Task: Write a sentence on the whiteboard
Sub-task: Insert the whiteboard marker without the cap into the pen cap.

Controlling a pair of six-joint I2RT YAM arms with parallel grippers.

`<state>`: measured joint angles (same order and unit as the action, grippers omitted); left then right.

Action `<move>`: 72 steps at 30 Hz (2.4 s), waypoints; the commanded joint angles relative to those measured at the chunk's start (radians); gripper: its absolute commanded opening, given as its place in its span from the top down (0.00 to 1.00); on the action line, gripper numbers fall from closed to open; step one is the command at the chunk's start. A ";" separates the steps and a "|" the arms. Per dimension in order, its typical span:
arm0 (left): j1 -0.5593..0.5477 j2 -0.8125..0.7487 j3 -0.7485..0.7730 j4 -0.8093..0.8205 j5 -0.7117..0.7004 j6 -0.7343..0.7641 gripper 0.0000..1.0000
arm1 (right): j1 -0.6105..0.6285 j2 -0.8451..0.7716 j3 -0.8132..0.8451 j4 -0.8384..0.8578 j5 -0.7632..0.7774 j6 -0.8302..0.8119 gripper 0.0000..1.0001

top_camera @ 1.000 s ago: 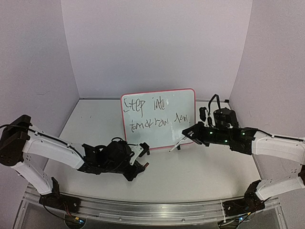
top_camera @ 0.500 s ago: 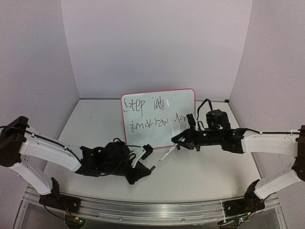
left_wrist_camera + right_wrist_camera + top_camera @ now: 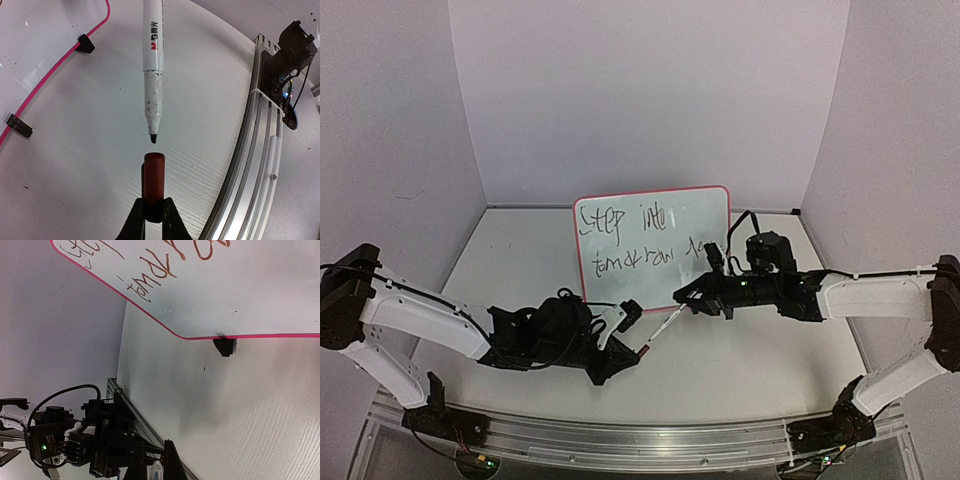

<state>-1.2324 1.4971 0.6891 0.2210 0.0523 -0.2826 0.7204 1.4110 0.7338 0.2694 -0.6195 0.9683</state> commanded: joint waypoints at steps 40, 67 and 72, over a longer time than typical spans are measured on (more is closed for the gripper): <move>-0.017 -0.043 0.014 0.043 -0.026 0.009 1.00 | 0.002 0.059 0.030 0.058 -0.032 0.003 1.00; -0.017 -0.029 0.036 0.030 -0.043 0.001 1.00 | 0.035 0.083 0.035 0.077 -0.038 0.004 1.00; -0.017 -0.029 0.050 0.029 -0.084 0.004 1.00 | 0.047 0.101 0.044 0.081 -0.040 0.001 1.00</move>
<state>-1.2449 1.4967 0.6870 0.2268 0.0149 -0.2874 0.7529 1.4913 0.7387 0.3095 -0.6490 0.9709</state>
